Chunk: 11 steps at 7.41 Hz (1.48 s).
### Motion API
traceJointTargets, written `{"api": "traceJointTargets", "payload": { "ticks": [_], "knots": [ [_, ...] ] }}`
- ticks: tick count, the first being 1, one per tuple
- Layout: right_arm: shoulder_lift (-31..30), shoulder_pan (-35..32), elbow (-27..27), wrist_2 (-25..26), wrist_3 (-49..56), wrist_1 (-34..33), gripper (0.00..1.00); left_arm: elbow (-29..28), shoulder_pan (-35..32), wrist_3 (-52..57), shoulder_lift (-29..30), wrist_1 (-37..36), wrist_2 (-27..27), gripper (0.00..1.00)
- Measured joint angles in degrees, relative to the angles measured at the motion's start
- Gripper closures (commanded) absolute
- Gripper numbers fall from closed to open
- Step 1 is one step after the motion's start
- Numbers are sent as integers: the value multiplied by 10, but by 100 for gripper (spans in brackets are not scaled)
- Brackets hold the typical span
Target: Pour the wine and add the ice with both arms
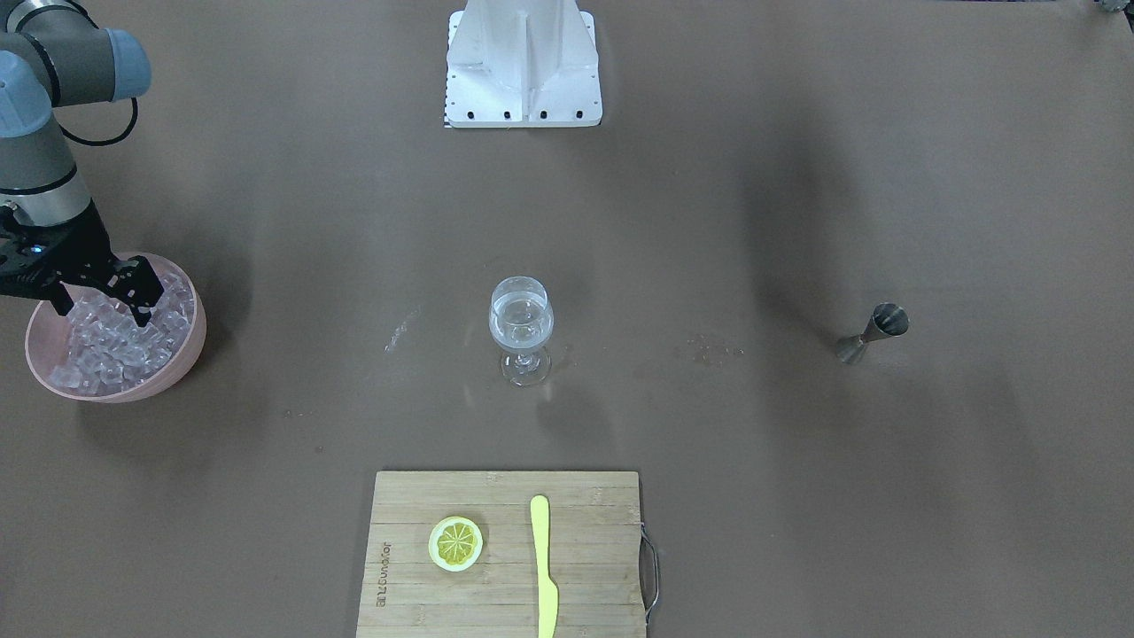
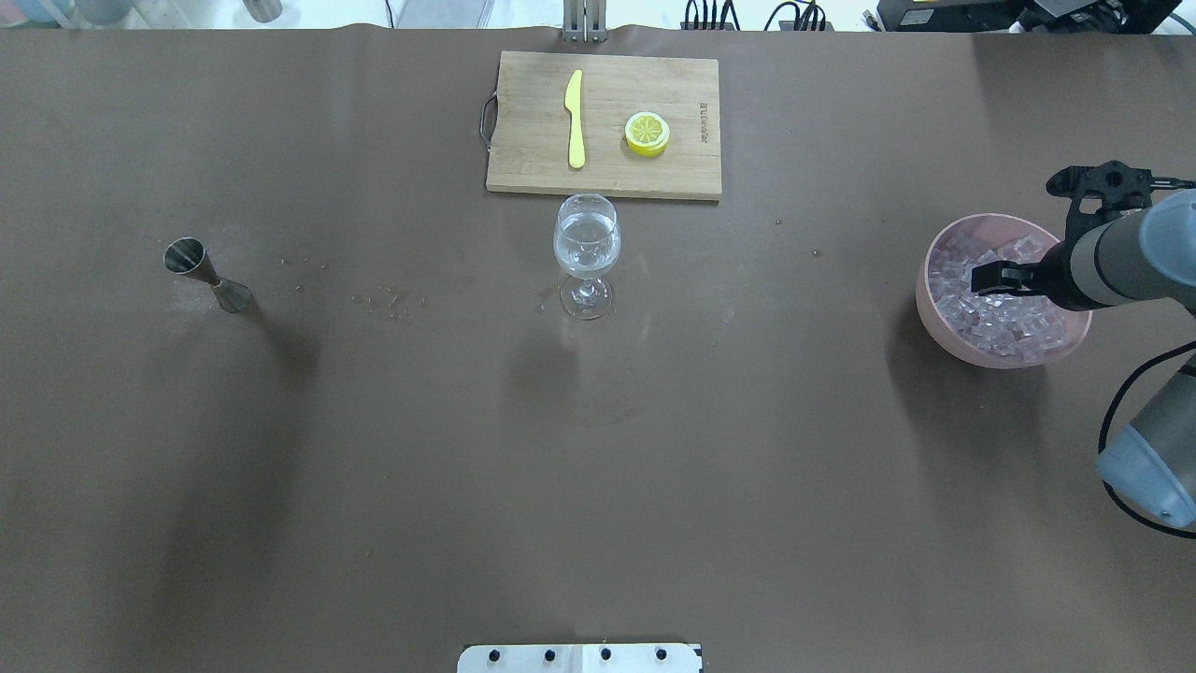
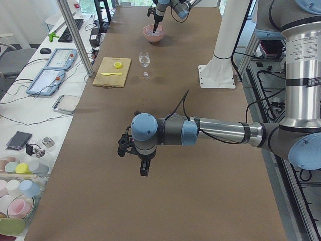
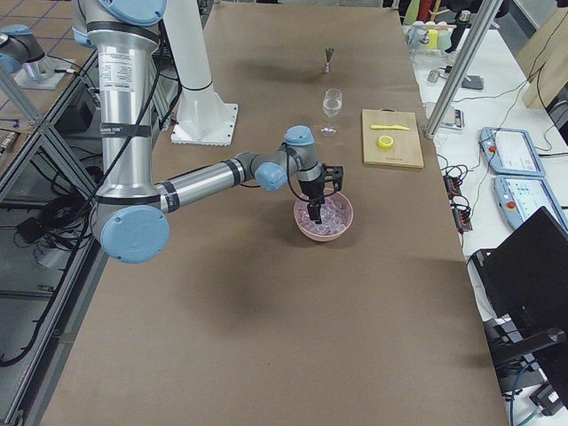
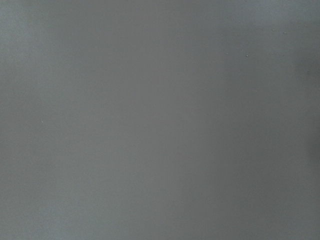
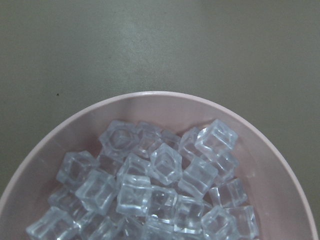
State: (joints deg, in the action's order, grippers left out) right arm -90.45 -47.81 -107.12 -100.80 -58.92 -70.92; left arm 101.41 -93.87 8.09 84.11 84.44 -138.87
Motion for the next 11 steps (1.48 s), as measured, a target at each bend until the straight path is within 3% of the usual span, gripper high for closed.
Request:
{"api": "traceJointTargets", "payload": {
  "ticks": [3,7,9,11],
  "knots": [
    [1,17,3,21,2,-2,100,0,0,0,0,0,0,2],
    [16,15,-9,15,8,-6,100,1,0,-2,1,0,0,2],
    [31,1,-56,12,7,-7,100,1,0,-2,1,0,0,2],
    [89,-11,-81,-7,0,-8,100,2,0,-2,2,0,-1,2]
  ]
}}
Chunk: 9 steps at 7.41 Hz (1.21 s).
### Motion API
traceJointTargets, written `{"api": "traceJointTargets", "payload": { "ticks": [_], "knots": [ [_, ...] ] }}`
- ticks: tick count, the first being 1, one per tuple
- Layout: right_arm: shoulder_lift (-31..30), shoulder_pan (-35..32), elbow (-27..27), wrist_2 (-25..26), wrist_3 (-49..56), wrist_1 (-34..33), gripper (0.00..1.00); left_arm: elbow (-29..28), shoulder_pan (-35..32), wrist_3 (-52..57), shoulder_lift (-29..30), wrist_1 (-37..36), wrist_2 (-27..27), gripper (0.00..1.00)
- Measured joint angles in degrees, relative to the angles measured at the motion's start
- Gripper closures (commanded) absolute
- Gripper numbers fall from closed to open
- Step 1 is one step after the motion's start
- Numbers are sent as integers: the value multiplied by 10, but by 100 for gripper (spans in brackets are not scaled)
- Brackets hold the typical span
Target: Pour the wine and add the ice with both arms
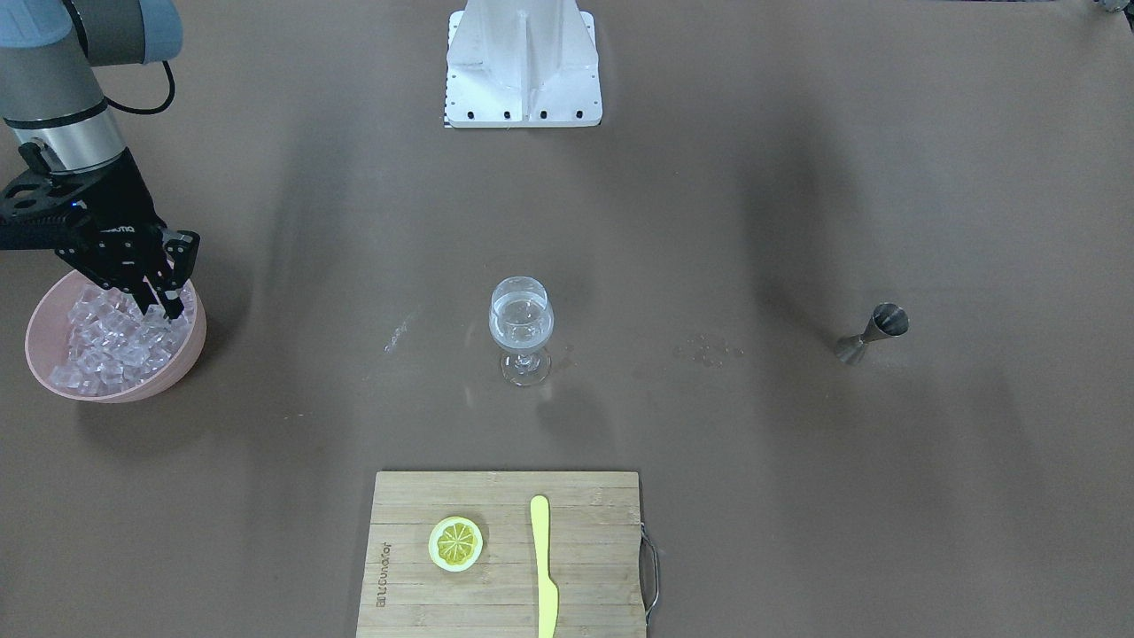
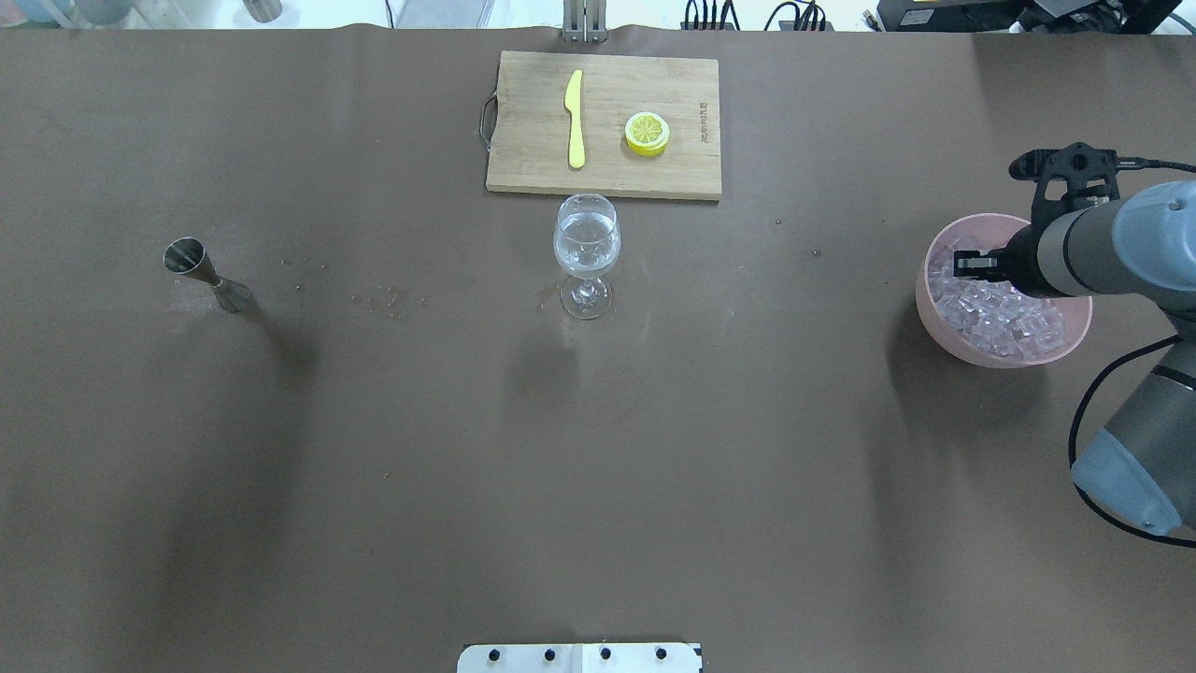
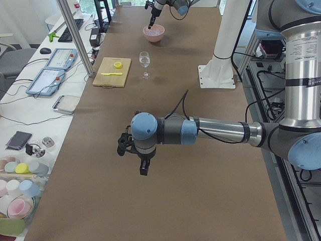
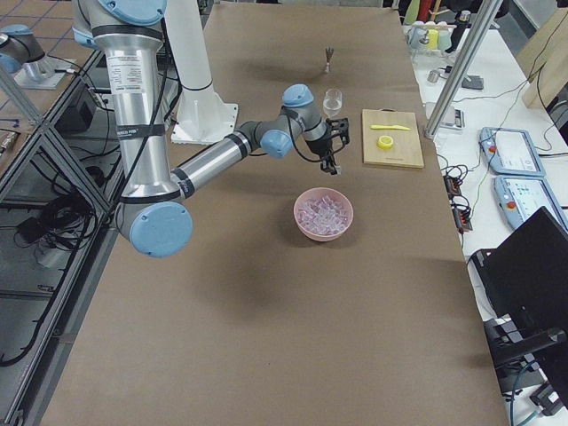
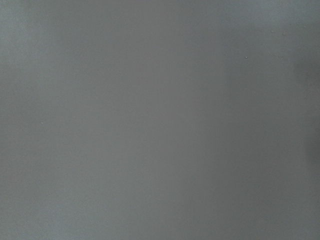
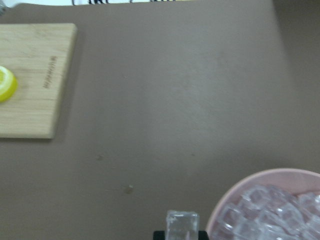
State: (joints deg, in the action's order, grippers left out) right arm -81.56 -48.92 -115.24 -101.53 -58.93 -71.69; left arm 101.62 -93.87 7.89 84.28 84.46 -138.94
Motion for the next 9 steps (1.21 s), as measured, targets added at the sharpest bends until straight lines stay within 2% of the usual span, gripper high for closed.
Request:
{"api": "traceJointTargets", "payload": {
  "ticks": [4,9],
  "knots": [
    [130,45,21,1,-135,-7,100,3,0,-1,2,0,-2,2],
    [320,147,71,107,-243,-177,100,2,0,-2,2,-1,-4,2]
  ]
}}
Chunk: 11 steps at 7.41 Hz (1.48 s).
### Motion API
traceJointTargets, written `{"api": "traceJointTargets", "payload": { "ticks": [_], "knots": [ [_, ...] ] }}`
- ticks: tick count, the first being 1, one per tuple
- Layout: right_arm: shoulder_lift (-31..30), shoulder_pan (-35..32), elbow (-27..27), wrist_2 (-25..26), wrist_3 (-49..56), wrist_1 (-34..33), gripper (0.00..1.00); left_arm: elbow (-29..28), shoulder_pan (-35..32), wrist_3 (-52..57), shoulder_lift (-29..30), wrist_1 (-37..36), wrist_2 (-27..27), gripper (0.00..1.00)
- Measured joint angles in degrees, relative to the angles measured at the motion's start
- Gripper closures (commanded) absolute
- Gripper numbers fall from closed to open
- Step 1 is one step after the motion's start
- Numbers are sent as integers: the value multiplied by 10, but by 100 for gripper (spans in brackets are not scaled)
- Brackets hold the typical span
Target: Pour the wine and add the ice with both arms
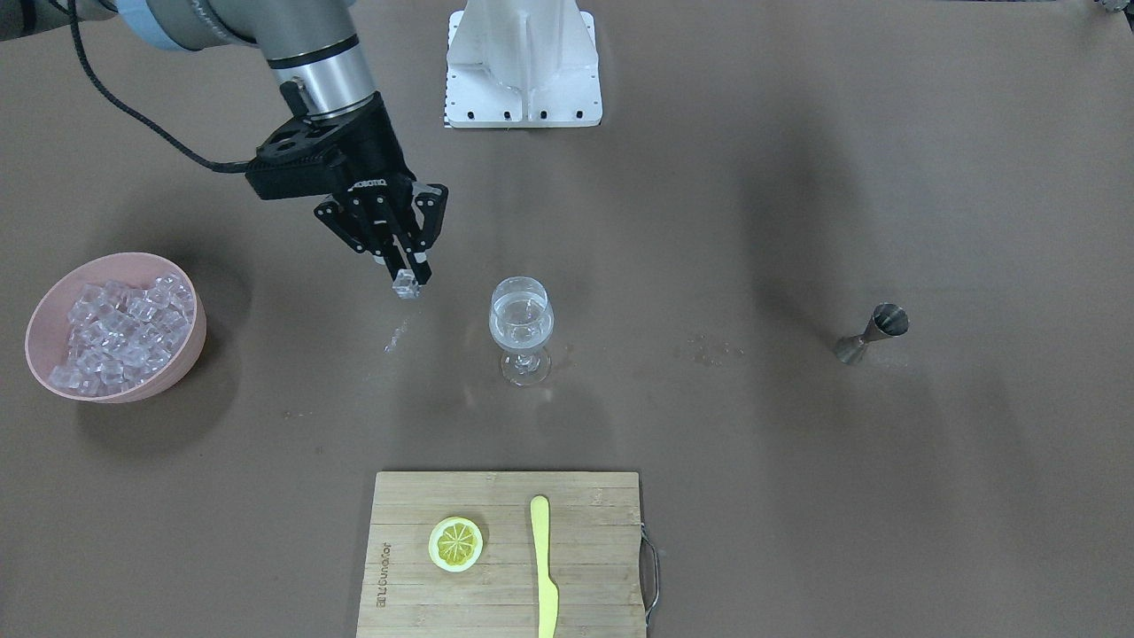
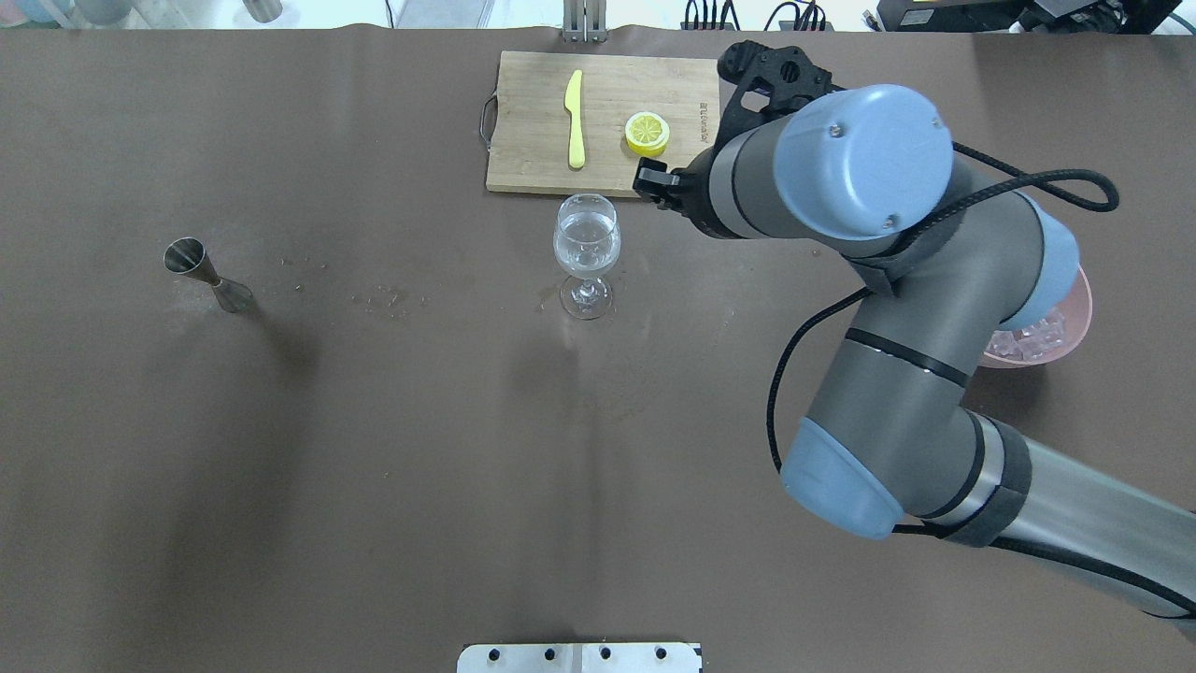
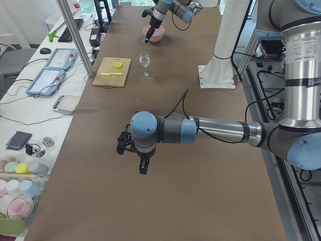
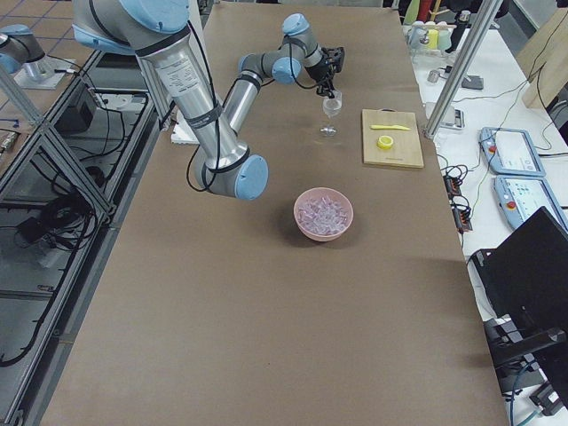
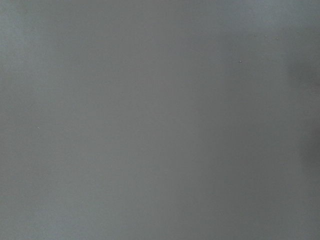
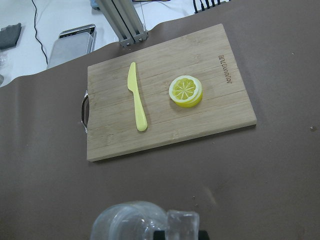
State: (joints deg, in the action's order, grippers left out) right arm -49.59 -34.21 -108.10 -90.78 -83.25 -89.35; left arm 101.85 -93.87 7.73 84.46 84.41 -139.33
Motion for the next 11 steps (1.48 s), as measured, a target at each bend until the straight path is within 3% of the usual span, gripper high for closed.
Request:
{"api": "traceJointTargets", "payload": {
  "ticks": [4,11],
  "knots": [
    [91,32,73,29,-16,-81,100,-2,0,1,0,0,-1,2],
    [124,35,102,28,-5,-123,100,-3,0,1,-3,0,-1,2]
  ]
}}
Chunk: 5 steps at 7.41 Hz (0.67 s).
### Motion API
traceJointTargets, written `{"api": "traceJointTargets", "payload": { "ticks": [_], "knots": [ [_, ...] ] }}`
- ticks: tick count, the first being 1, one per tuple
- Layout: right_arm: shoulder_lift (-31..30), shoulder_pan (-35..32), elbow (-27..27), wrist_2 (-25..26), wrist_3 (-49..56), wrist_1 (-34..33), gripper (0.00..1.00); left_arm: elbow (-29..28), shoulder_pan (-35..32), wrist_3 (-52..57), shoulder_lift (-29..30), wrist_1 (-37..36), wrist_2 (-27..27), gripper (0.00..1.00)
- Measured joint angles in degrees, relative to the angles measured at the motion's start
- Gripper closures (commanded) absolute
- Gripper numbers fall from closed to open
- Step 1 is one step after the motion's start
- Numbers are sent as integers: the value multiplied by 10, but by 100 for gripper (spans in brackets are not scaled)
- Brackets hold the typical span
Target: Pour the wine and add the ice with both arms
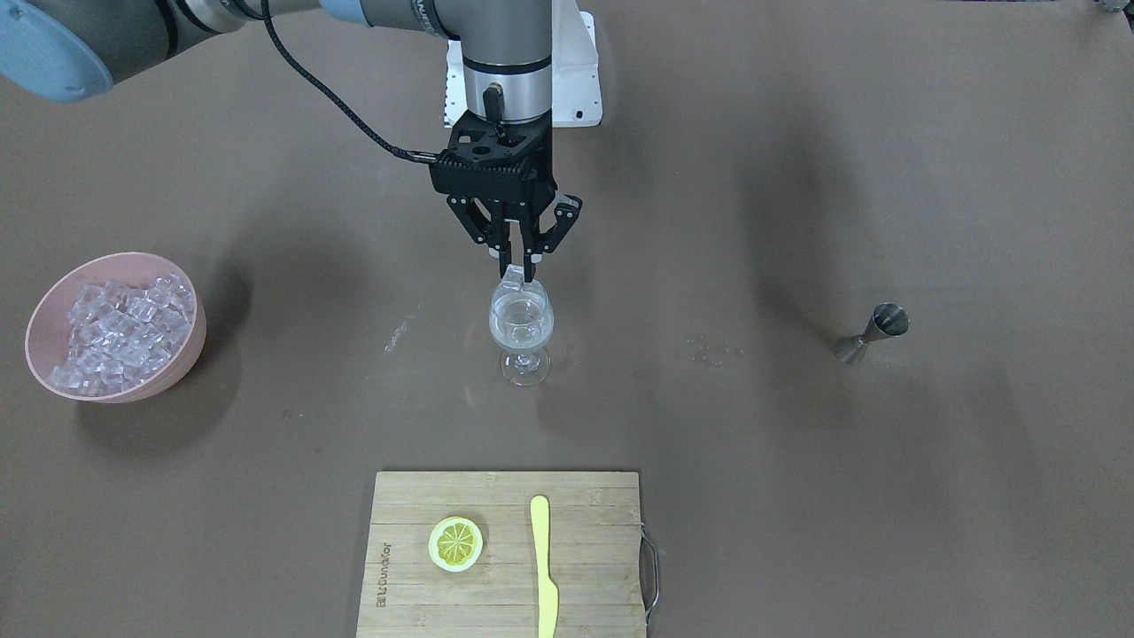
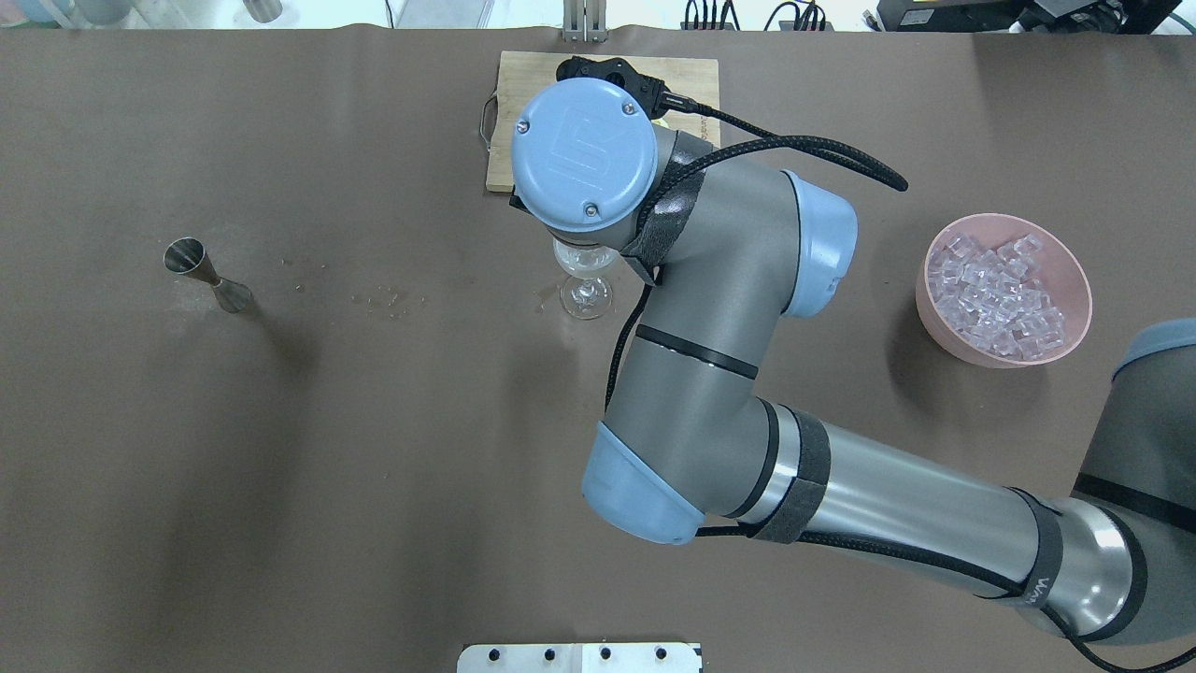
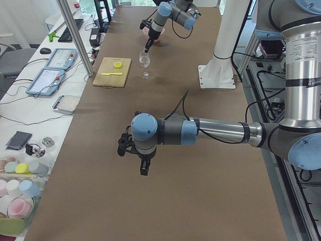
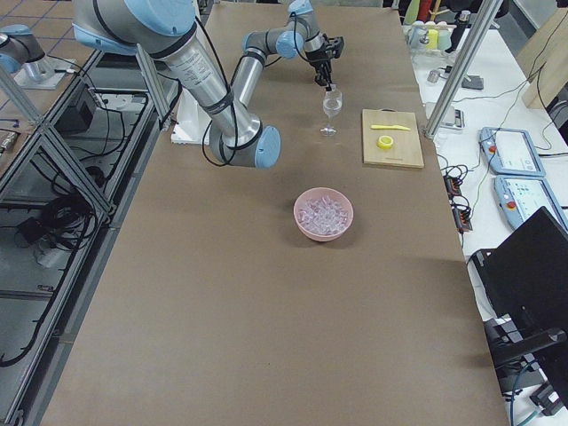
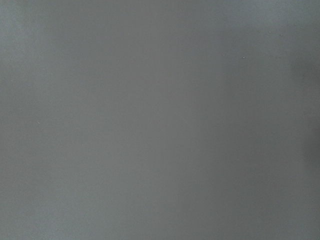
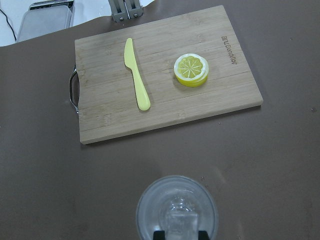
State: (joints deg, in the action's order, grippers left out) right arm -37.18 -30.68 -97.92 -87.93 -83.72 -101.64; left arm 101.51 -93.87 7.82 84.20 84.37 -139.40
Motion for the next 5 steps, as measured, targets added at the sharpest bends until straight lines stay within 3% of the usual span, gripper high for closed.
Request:
{"api": "traceJointTargets", "payload": {
  "ticks": [1,2,3,4,5],
  "knots": [
    [1,0,1,0,1,-1,100,0,0,0,0,0,0,2],
    [1,0,3,-1,2,-1,83,0,0,0,0,0,0,2],
    [2,0,4,-1,3,-1,33,0,0,0,1,0,0,2],
    [2,0,4,-1,2,0,1,0,0,0,1,0,0,2],
    [2,-1,4,-1,2,0,1,1,0,0,1,0,0,2]
  ]
}}
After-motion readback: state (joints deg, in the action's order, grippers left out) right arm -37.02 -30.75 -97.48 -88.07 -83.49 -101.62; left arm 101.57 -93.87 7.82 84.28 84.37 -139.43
